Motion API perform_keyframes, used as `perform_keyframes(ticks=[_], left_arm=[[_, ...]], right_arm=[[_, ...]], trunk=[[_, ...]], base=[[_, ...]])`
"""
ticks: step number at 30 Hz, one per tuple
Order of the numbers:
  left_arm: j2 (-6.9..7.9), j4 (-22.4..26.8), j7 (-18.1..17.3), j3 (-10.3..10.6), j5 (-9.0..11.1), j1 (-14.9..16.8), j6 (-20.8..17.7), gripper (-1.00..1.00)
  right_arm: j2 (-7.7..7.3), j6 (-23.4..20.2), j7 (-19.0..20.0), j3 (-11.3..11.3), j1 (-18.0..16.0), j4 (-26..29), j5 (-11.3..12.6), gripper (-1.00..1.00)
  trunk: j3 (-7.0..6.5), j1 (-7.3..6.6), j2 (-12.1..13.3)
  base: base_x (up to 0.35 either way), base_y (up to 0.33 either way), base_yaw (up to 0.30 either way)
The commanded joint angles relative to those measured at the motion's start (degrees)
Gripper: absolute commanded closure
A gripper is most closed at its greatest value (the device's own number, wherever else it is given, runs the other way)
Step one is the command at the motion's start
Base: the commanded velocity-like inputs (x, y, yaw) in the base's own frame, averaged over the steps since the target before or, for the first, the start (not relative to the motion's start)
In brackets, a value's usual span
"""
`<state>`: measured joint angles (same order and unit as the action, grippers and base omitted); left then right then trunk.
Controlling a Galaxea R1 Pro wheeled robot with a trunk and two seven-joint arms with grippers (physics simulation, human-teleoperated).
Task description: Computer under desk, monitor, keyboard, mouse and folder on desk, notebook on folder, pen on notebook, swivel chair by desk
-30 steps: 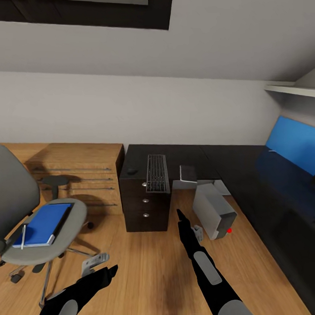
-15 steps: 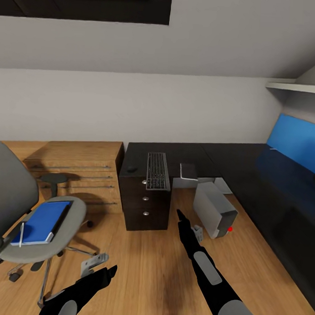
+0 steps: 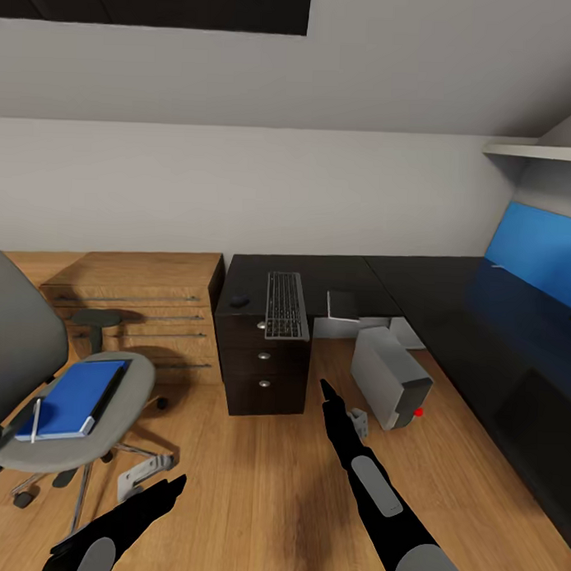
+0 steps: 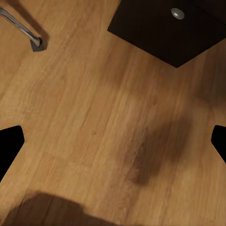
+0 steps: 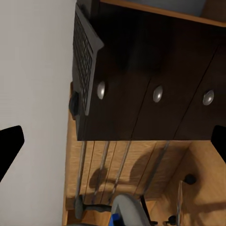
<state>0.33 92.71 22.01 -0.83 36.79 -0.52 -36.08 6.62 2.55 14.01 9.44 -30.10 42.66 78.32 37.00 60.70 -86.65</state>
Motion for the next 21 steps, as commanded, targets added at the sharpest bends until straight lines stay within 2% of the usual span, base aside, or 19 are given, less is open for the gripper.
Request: perform_keyframes(ticks=[1, 21], left_arm=[[0.02, 0.1, 0.5, 0.0, 0.6, 0.0, -0.1, -1.00], [-0.22, 0.1, 0.6, 0.8, 0.6, 0.0, -0.1, -1.00]], right_arm=[[-0.02, 0.3, 0.2, 0.2, -0.1, -0.1, 0.6, -1.00], [0.05, 0.3, 0.0, 0.3, -0.1, -0.1, 0.6, -1.00]], trunk=[[0.22, 0.23, -0.4], [3.81, 4.62, -8.5]], base=[[0.000, 0.000, 0.000], [0.000, 0.000, 0.000]])
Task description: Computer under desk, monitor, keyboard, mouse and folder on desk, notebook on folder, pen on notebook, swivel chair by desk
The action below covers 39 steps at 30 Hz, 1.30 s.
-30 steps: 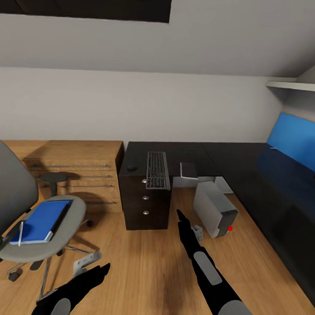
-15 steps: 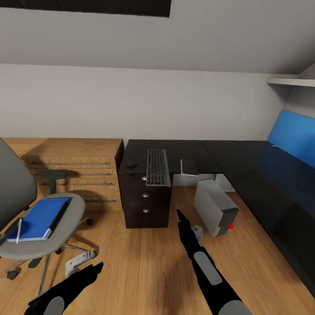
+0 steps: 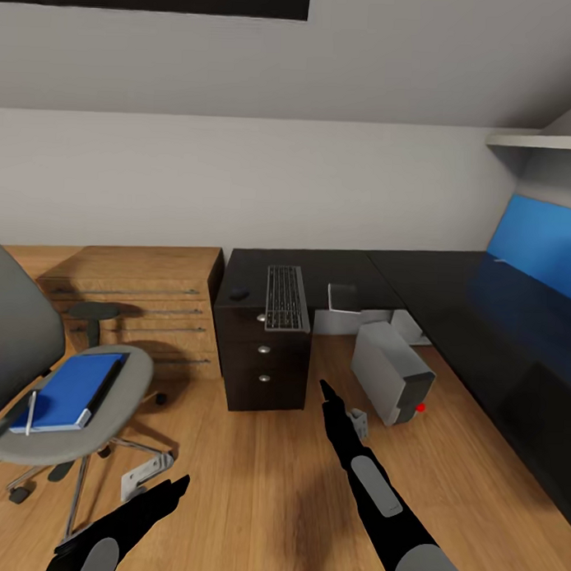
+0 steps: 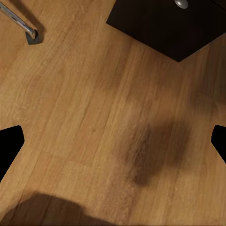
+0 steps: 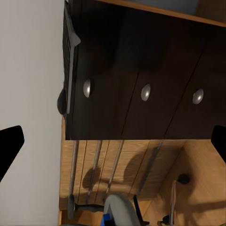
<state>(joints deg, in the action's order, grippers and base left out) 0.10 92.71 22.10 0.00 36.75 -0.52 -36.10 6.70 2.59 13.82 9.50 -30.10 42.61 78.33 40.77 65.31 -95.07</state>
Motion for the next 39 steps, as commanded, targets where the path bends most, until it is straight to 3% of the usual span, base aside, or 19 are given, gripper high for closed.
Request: perform_keyframes(ticks=[1, 5, 9, 12, 30, 39], left_arm=[[0.05, 0.1, 0.5, 0.0, 0.6, 0.0, -0.1, -1.00], [0.10, 0.1, 0.5, -0.1, 0.6, 0.0, -0.1, -1.00], [0.24, 0.1, 0.4, -0.2, 0.6, 0.0, 0.1, -1.00], [0.24, 0.1, 0.4, -0.3, 0.6, 0.0, 0.1, -1.00], [0.25, 0.1, 0.4, -0.3, 0.6, 0.0, 0.2, -1.00], [0.25, 0.1, 0.4, -0.3, 0.6, 0.0, 0.2, -1.00]], right_arm=[[-0.02, 0.3, 0.3, 0.2, 0.0, -0.1, 0.6, -1.00], [-0.07, 0.3, 0.4, 1.0, 0.0, -0.1, 0.5, -1.00], [-0.22, 0.3, 0.5, 4.7, 0.0, -0.1, 0.5, -1.00], [-0.26, 0.2, 0.5, 5.2, 0.0, -0.1, 0.5, -1.00], [-0.24, 0.4, 0.6, 5.5, 0.0, -0.1, 0.4, -1.00], [-0.11, 0.4, 0.6, 5.5, 0.0, -0.1, 0.4, -1.00]], trunk=[[0.22, 0.23, -0.4], [0.22, 0.23, -0.4], [0.22, 0.23, -0.4], [0.22, 0.23, -0.4], [0.22, 0.23, -0.4], [0.22, 0.23, -0.4]], base=[[0.000, 0.000, 0.000], [0.000, 0.000, 0.000], [0.036, 0.000, 0.000], [0.224, 0.000, 0.000], [0.275, 0.002, 0.000], [0.265, 0.184, 0.000]])
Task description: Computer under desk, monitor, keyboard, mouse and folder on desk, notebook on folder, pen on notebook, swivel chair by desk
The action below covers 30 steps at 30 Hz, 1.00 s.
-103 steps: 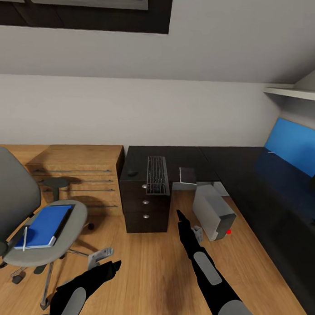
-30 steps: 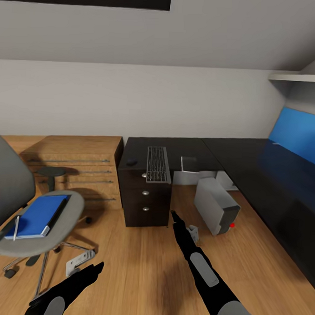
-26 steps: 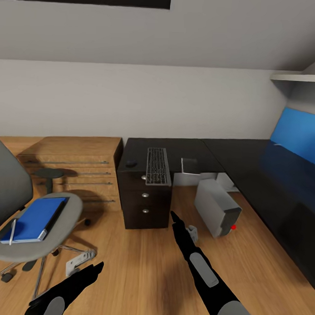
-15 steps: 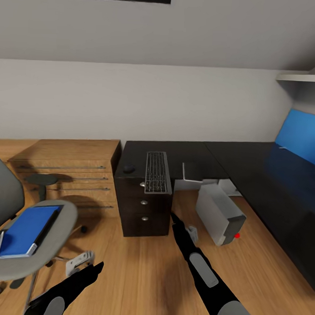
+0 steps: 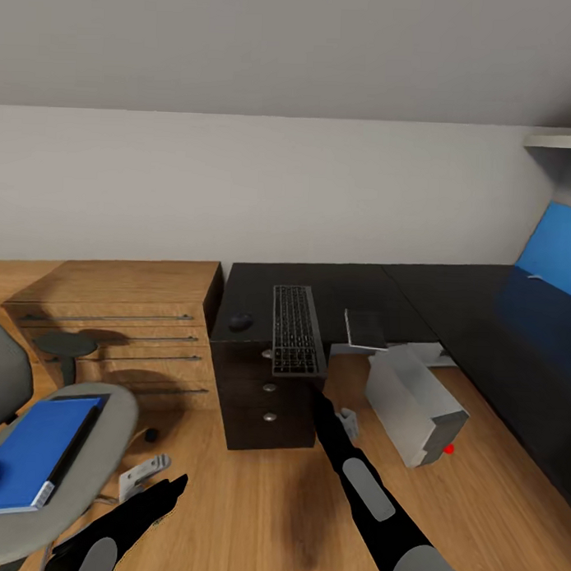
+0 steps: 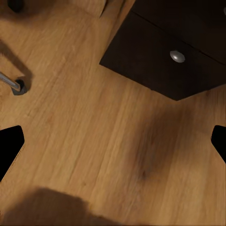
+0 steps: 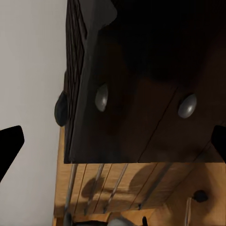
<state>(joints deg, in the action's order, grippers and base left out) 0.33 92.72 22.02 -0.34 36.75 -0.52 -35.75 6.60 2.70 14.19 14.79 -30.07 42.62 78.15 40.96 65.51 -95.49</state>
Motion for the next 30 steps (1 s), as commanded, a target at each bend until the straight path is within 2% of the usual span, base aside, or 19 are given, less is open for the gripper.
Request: perform_keyframes(ticks=[1, 12, 21, 30], left_arm=[[0.02, 0.1, 0.5, 0.0, 0.6, 0.0, -0.1, -1.00], [0.02, 0.1, 0.5, 0.0, 0.6, 0.0, -0.2, -1.00], [0.02, 0.1, 0.5, 0.0, 0.6, 0.0, -0.2, -1.00], [0.02, 0.0, 0.5, 0.1, 0.6, 0.0, -0.3, -1.00]], right_arm=[[-0.01, 0.3, 0.2, 0.2, 0.0, -0.1, 0.6, -1.00], [-0.01, 0.4, 0.2, 0.2, -0.1, -0.1, 0.6, -1.00], [-0.08, 0.3, 0.3, 0.3, -0.1, 0.0, 0.5, -1.00], [-0.16, 0.3, 0.3, 0.2, -0.1, -0.1, 0.5, -1.00]], trunk=[[0.04, 0.03, 0.0], [0.04, 0.03, 0.0], [0.04, 0.03, 0.0], [0.04, 0.03, 0.0]], base=[[0.208, 0.162, 0.000], [0.074, 0.051, 0.000], [0.262, 0.105, 0.000], [0.047, 0.007, 0.000]])
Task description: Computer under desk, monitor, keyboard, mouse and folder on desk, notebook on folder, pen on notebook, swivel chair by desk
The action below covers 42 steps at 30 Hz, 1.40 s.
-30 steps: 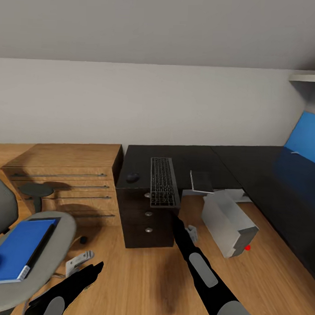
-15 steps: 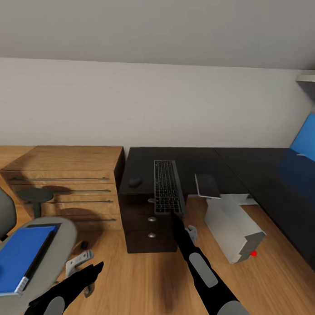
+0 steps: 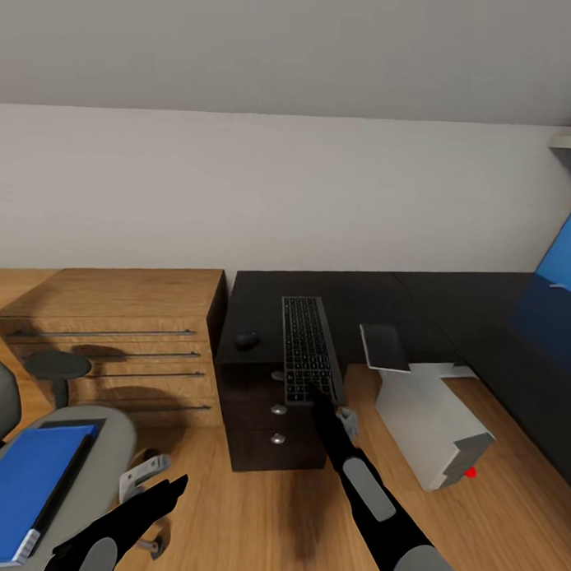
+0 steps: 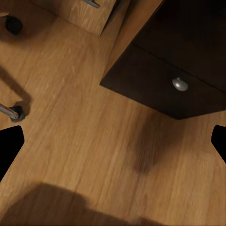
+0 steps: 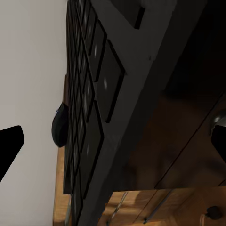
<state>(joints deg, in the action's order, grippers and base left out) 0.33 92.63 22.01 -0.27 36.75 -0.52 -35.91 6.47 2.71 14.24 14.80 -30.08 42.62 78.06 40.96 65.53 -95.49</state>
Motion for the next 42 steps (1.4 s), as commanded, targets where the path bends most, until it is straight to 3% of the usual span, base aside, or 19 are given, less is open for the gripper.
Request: perform_keyframes(ticks=[1, 8, 9, 16, 29, 32, 34, 37, 42], left_arm=[[0.02, 0.1, 0.5, 0.0, 0.6, 0.0, -0.1, -1.00], [0.02, 0.1, 0.5, 0.0, 0.6, 0.0, -0.3, -1.00], [0.02, 0.0, 0.5, 0.0, 0.6, 0.0, -0.3, -1.00], [0.02, 0.0, 0.5, 0.0, 0.6, 0.0, -0.3, -1.00], [-0.13, 0.1, 0.6, 0.2, 0.4, 0.0, 0.0, -1.00], [-0.25, 0.1, 1.0, 0.4, 0.0, 0.0, 0.1, -1.00], [-0.35, 0.0, 1.8, 2.2, -1.5, 0.0, 0.1, -1.00], [-0.41, -0.1, 7.4, 6.3, -6.0, 0.0, 0.2, -1.00], [-0.42, -0.2, 12.7, 8.0, -7.6, 0.0, 0.2, -1.00]], right_arm=[[-0.03, 0.3, 0.2, 0.2, -0.1, -0.1, 0.6, -1.00], [-0.05, 0.3, 0.0, 0.2, -0.1, -0.1, 0.6, -1.00], [-0.05, 0.3, 0.0, 0.2, -0.1, -0.1, 0.6, 1.00], [-0.05, 0.4, 0.0, 0.2, 0.0, -0.1, 0.6, 1.00], [-0.11, 0.3, 0.2, 0.1, 0.0, 1.4, 0.7, 1.00], [-0.25, 0.3, 0.0, 0.1, 1.6, 7.2, 0.7, 1.00], [-0.29, 0.1, -0.2, 0.1, 3.8, 11.3, 0.7, 1.00], [-0.99, 0.0, -1.3, 0.1, 7.5, 19.0, 0.8, 1.00], [-3.00, 0.2, -5.5, 0.1, 11.4, 28.7, 0.9, 1.00]], trunk=[[0.04, 0.01, 0.0], [0.04, 0.01, 0.0], [0.04, 0.01, 0.0], [0.04, 0.01, 0.0], [-2.30, -2.85, 5.2], [-2.83, -3.50, 6.4], [-3.19, -3.94, 7.2], [-3.73, -4.60, 8.4], [-4.63, -5.70, 10.4]], base=[[0.125, 0.025, 0.000], [0.049, 0.007, 0.000], [0.010, 0.001, 0.000], [0.002, 0.000, 0.000], [0.000, 0.000, 0.000], [0.000, 0.000, 0.000], [0.000, 0.000, 0.000], [0.000, 0.000, 0.000], [0.000, 0.000, 0.000]])
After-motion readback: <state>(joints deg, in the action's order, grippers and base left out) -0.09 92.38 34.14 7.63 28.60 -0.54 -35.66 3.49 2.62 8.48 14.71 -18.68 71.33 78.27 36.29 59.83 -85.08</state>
